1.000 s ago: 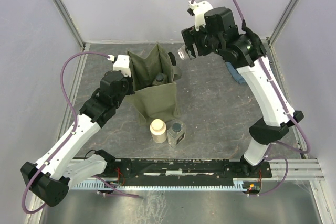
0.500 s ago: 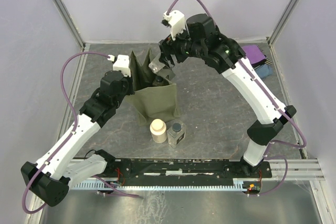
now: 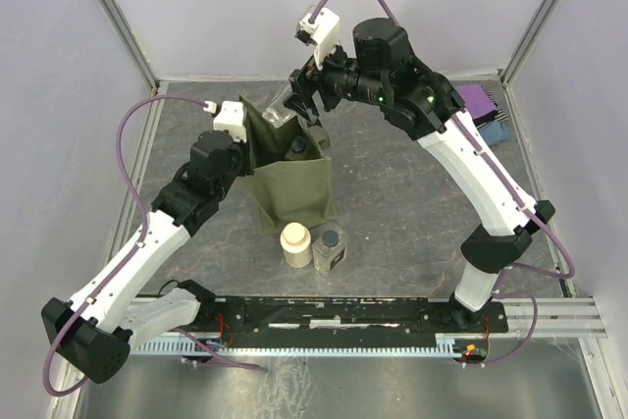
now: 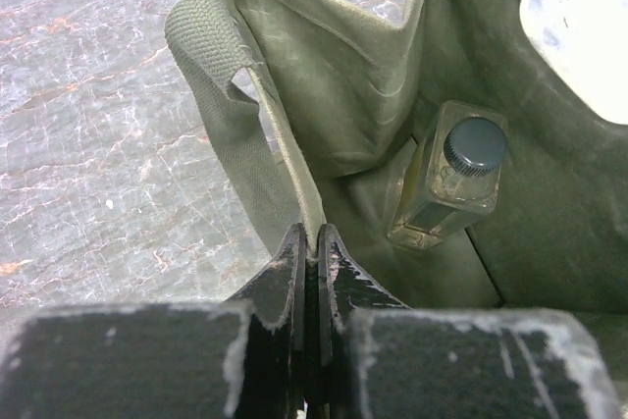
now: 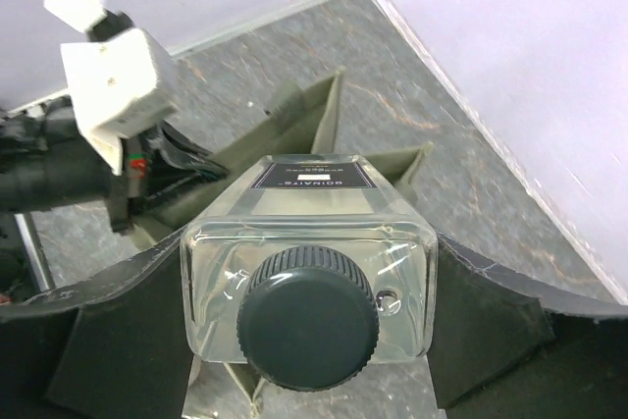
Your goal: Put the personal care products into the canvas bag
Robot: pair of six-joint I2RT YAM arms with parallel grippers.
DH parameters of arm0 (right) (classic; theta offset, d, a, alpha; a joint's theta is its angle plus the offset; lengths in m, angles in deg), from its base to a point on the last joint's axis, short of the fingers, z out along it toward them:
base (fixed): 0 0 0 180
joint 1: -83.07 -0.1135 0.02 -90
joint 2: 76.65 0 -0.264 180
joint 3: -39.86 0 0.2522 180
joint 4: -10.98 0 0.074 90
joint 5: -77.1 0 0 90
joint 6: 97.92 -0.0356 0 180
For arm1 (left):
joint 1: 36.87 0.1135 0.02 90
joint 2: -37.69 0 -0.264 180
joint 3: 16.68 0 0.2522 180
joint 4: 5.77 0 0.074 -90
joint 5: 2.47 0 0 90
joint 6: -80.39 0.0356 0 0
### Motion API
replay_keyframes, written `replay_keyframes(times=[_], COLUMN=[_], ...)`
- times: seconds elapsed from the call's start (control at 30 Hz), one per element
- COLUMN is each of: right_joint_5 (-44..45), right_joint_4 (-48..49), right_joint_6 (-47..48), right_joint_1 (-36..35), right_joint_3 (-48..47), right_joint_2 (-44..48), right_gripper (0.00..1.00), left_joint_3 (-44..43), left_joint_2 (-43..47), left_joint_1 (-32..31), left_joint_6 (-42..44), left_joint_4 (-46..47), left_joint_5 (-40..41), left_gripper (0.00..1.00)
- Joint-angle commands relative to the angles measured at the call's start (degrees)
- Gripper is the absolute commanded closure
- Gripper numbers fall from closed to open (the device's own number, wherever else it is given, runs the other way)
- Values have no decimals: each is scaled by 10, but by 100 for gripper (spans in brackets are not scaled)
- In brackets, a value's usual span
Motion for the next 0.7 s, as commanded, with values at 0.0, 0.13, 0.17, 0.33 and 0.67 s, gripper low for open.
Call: replay_keyframes(times=[0.0, 0.13, 0.17, 0.33, 0.67], right_joint_5=[-59, -44, -39, -17, 56], right_joint_4=[128, 93, 86, 58, -58], right_joint_6=[-13, -18, -20, -46, -53], right_joint_1=[-4, -4, -4, -5, -8], right_joint_3=[-47, -33, -25, 22, 41], right_joint_2=[33, 20, 17, 12, -41], right_gripper=[99, 99, 99, 99, 100], left_joint_3=[-14, -14, -15, -21, -23], left_joint_2=[-2, 6, 8, 25, 45], left_joint_1=[-1, -1, -2, -1, -2], left_joint_6=[17, 15, 15, 18, 17], left_joint_4=[34, 30, 27, 13, -3], left_joint_5=[-4, 3, 6, 23, 37], left_gripper=[97, 97, 97, 97, 97])
